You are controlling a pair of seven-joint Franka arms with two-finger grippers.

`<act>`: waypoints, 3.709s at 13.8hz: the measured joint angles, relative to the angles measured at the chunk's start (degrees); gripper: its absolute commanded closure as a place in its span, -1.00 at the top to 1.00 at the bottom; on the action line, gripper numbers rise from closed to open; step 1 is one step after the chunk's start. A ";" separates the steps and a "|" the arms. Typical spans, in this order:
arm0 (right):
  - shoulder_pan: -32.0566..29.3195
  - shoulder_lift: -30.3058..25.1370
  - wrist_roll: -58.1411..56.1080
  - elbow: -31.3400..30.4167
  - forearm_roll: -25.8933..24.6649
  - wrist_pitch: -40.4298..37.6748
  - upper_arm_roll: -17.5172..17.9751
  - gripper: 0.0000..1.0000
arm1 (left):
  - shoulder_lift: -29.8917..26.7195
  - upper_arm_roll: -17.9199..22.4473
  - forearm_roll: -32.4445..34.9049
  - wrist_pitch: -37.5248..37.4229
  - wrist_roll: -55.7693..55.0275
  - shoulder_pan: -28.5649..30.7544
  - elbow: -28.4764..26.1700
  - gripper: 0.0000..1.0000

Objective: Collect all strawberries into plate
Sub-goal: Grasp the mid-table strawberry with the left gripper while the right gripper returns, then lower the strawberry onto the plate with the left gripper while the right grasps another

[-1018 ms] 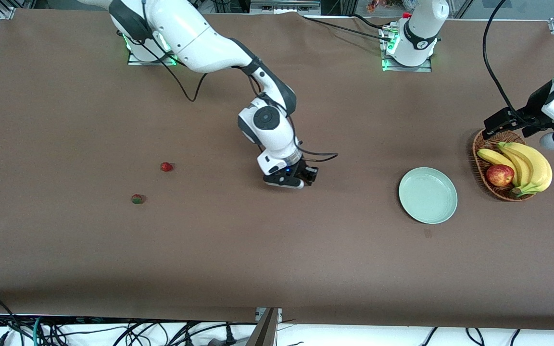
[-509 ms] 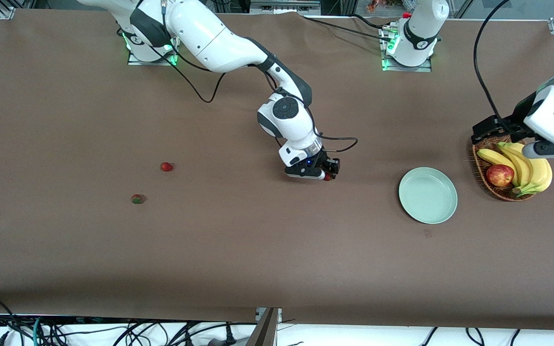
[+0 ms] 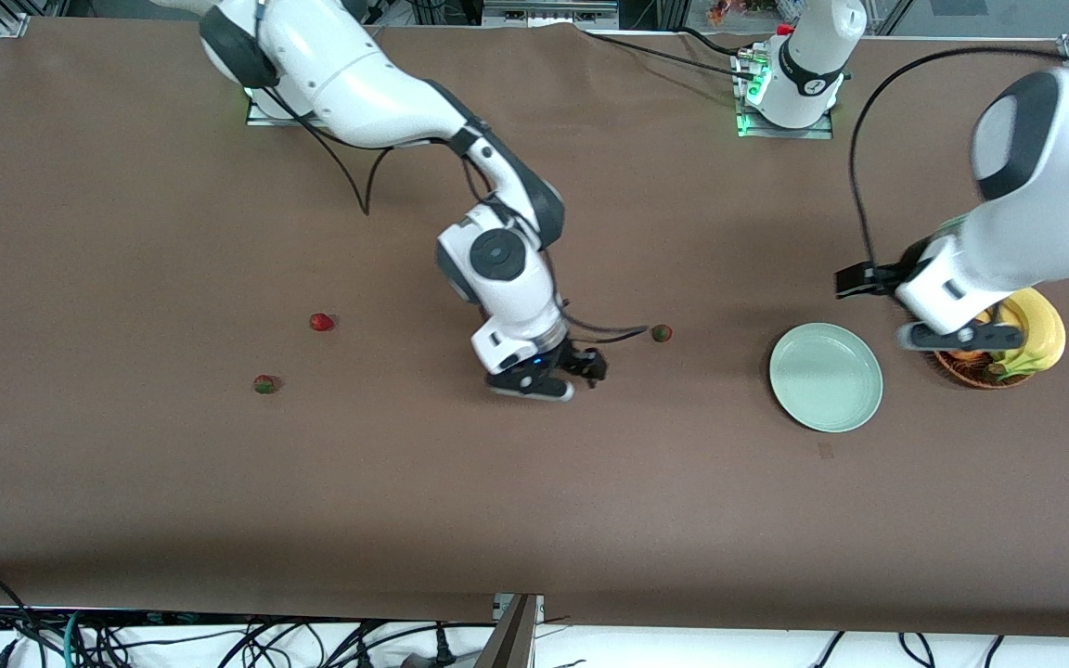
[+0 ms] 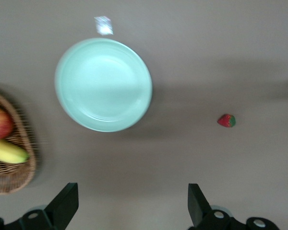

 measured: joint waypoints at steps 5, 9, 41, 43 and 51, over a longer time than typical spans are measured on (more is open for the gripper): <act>-9.20 -8.73 -14.82 -5.34 -0.02 -16.91 -0.56 1.00 | 11.17 -0.36 -3.66 9.58 -0.32 -7.59 -0.09 1.00; -17.23 -10.63 -29.83 -7.81 -0.13 -27.20 -1.28 1.00 | 17.80 -0.53 -6.62 17.11 -0.31 -11.65 -0.96 1.00; -19.59 -26.73 -40.72 -55.55 -0.12 0.81 -5.36 -0.63 | 20.90 4.54 13.73 10.97 22.66 -0.12 3.64 -0.79; -19.58 -27.05 -40.72 -55.40 -0.11 1.31 -5.36 -0.66 | 23.27 4.43 13.73 12.72 25.76 2.66 3.49 -0.78; -15.39 -23.11 -19.12 -39.82 0.27 2.25 3.99 -0.66 | 26.05 3.56 13.72 14.52 25.84 2.28 3.53 1.00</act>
